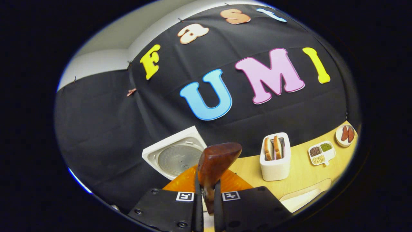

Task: Close the left gripper, press the button to open the rice cooker; take a wooden spoon from the chopstick holder with the right hand, scoop a spoonful of rice and pour it into the rice cooker, then put the wooden spoon back into the chopstick holder.

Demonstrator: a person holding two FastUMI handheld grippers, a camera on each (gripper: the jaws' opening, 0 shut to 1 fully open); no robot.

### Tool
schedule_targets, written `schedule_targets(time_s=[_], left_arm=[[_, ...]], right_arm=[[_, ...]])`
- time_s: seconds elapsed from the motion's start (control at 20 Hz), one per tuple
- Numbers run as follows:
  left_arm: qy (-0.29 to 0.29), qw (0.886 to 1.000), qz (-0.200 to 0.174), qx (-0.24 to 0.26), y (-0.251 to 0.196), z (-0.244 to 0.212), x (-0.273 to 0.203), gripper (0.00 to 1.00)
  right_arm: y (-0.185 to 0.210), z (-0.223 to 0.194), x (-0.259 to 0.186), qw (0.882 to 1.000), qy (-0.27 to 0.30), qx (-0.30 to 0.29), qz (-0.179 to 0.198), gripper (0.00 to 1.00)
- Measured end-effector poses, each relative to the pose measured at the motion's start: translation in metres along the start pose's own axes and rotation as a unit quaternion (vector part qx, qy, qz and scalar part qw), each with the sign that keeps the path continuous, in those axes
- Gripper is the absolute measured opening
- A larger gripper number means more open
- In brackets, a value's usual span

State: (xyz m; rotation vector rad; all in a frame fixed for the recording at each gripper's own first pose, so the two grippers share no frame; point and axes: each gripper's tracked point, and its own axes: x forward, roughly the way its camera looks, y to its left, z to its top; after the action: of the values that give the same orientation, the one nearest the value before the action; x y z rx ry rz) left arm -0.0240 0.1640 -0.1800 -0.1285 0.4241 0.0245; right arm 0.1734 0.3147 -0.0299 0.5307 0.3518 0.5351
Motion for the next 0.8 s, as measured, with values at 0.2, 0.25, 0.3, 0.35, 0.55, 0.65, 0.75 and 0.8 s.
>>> schedule_targets(time_s=[0.2,0.25,0.3,0.35,0.55,0.65,0.75,0.8], left_arm=[[-0.019,0.999,-0.028,0.026,-0.028,0.012,-0.006,0.96],[-0.022,0.999,-0.032,0.030,-0.035,0.013,-0.005,0.96],[-0.022,0.999,-0.038,0.031,-0.043,0.014,-0.004,0.96],[-0.021,0.998,-0.044,0.028,-0.051,0.014,-0.004,0.96],[-0.022,0.998,-0.049,0.030,-0.085,0.020,0.004,0.96],[-0.020,0.998,-0.044,0.029,-0.103,0.023,0.008,0.96],[-0.026,0.999,-0.044,0.005,-0.124,0.033,0.008,0.96],[-0.032,0.999,-0.042,-0.006,-0.134,0.038,0.008,0.96]], right_arm=[[-0.058,0.050,-0.058,0.997,-0.046,0.023,-0.049,0.17],[-0.078,0.060,-0.073,0.996,-0.056,0.032,-0.065,0.17],[-0.096,0.067,-0.086,0.994,-0.063,0.039,-0.079,0.17],[-0.119,0.076,-0.100,0.992,-0.071,0.046,-0.097,0.17],[-0.201,0.097,-0.144,0.981,-0.091,0.077,-0.154,0.17],[-0.234,0.107,-0.162,0.976,-0.094,0.088,-0.177,0.17],[-0.267,0.102,-0.175,0.972,-0.092,0.096,-0.195,0.17],[-0.281,0.098,-0.178,0.971,-0.087,0.097,-0.201,0.17]])
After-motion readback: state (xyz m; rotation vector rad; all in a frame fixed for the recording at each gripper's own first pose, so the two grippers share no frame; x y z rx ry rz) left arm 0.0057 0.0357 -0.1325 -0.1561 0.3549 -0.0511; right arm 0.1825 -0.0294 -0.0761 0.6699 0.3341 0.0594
